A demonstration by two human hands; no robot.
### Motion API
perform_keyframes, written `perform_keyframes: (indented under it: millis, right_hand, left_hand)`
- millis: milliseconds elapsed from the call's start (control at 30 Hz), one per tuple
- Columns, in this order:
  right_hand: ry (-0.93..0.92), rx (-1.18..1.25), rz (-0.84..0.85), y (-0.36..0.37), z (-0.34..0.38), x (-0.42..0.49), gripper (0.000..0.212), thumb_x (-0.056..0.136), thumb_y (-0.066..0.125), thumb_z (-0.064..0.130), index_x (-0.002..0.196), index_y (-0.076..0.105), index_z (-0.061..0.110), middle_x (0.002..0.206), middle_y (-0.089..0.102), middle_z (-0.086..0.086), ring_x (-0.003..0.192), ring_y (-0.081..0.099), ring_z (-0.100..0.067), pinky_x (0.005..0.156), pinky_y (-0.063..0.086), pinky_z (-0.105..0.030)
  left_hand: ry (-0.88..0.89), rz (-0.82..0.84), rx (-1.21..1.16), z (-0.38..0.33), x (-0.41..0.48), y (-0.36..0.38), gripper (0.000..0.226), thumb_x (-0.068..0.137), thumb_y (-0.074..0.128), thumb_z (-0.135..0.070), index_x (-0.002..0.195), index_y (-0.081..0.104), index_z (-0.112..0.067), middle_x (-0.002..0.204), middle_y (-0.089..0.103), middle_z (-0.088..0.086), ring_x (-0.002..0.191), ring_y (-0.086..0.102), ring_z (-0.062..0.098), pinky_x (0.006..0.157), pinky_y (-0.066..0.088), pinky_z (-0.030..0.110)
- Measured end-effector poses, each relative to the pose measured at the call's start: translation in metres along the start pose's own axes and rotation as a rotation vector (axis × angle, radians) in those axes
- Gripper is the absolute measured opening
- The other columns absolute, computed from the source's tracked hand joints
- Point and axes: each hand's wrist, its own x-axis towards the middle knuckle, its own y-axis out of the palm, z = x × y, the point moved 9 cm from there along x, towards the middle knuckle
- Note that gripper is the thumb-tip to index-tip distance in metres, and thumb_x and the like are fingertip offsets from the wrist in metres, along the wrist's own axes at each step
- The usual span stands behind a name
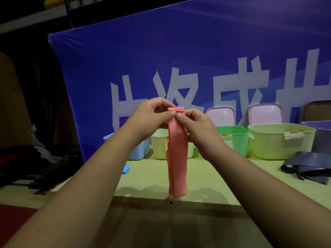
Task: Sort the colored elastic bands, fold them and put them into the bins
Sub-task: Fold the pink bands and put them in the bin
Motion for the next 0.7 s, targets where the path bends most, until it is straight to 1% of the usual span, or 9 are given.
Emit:
perform_keyframes:
  millis: [67,167,267,300,400,467,533,633,700]
  right_hand:
    - [-0.017,0.001,-0.021,-0.001,0.007,-0.001,0.037,0.101,0.072,0.043,0.101,0.066,0.007,0.097,0.074,-0.018,0.077,0.068,-0.021,0.070,0.059,-0.045]
    - [-0.061,-0.043,-0.064,-0.004,0.015,-0.002,0.043,0.101,0.070,0.048,0.101,0.063,0.006,0.093,0.074,-0.017,0.073,0.068,-0.018,0.066,0.060,-0.041]
    - [-0.101,-0.110,-0.088,-0.004,0.019,-0.003,0.045,0.100,0.067,0.059,0.099,0.064,0.014,0.090,0.072,-0.009,0.077,0.065,-0.014,0.073,0.058,-0.045]
    - [-0.098,-0.106,-0.073,-0.002,0.018,-0.004,0.045,0.100,0.064,0.061,0.101,0.065,0.016,0.093,0.073,-0.005,0.080,0.067,-0.012,0.076,0.059,-0.043]
    - [-0.035,-0.030,0.055,0.011,0.017,-0.008,0.039,0.104,0.058,0.061,0.113,0.071,0.025,0.103,0.078,0.008,0.091,0.074,-0.001,0.077,0.058,-0.027]
    - [0.018,0.053,0.121,0.021,0.013,-0.010,0.034,0.105,0.062,0.054,0.122,0.073,0.027,0.113,0.080,0.007,0.101,0.077,-0.006,0.088,0.059,-0.031]
    - [0.049,0.120,0.170,0.029,0.010,-0.012,0.033,0.104,0.067,0.045,0.129,0.072,0.025,0.116,0.080,0.000,0.108,0.078,-0.018,0.097,0.061,-0.043]
    - [0.063,0.172,0.217,0.040,0.011,-0.015,0.028,0.105,0.066,0.034,0.129,0.069,0.020,0.114,0.081,-0.010,0.107,0.078,-0.027,0.098,0.061,-0.049]
    - [0.068,0.194,0.229,0.046,0.011,-0.015,0.025,0.106,0.065,0.030,0.129,0.068,0.019,0.112,0.081,-0.009,0.107,0.079,-0.028,0.098,0.061,-0.050]
  left_hand:
    - [0.014,-0.039,-0.032,-0.005,0.000,-0.004,0.011,0.103,0.072,-0.016,0.113,0.077,-0.015,0.099,0.076,0.004,0.091,0.079,0.019,0.074,0.064,0.026]
    - [0.045,-0.086,-0.058,-0.012,0.003,-0.011,0.012,0.102,0.073,-0.018,0.113,0.078,-0.018,0.103,0.078,0.002,0.094,0.079,0.018,0.077,0.066,0.031]
    - [0.071,-0.116,-0.070,-0.018,0.006,-0.016,0.011,0.102,0.073,-0.019,0.111,0.079,-0.020,0.103,0.079,0.000,0.096,0.079,0.018,0.081,0.067,0.035]
    - [0.074,-0.119,-0.086,-0.019,0.006,-0.016,0.011,0.102,0.073,-0.020,0.111,0.079,-0.019,0.103,0.079,0.001,0.097,0.079,0.019,0.082,0.067,0.037]
    - [0.079,-0.129,-0.108,-0.023,0.006,-0.018,0.011,0.103,0.072,-0.022,0.111,0.079,-0.020,0.100,0.079,0.002,0.096,0.078,0.022,0.081,0.067,0.039]
    - [0.078,-0.145,-0.118,-0.024,0.006,-0.020,0.012,0.103,0.072,-0.023,0.112,0.079,-0.020,0.101,0.079,0.002,0.096,0.078,0.022,0.078,0.066,0.037]
    - [0.071,-0.170,-0.126,-0.023,0.007,-0.022,0.013,0.104,0.071,-0.025,0.115,0.078,-0.022,0.104,0.079,0.000,0.096,0.078,0.020,0.076,0.065,0.034]
    - [0.036,-0.209,-0.164,-0.017,0.006,-0.025,0.013,0.105,0.070,-0.029,0.114,0.077,-0.025,0.106,0.079,-0.002,0.098,0.078,0.024,0.076,0.065,0.037]
    - [0.011,-0.225,-0.216,-0.012,0.005,-0.026,0.012,0.105,0.069,-0.031,0.114,0.077,-0.027,0.109,0.079,-0.002,0.102,0.078,0.025,0.073,0.063,0.036]
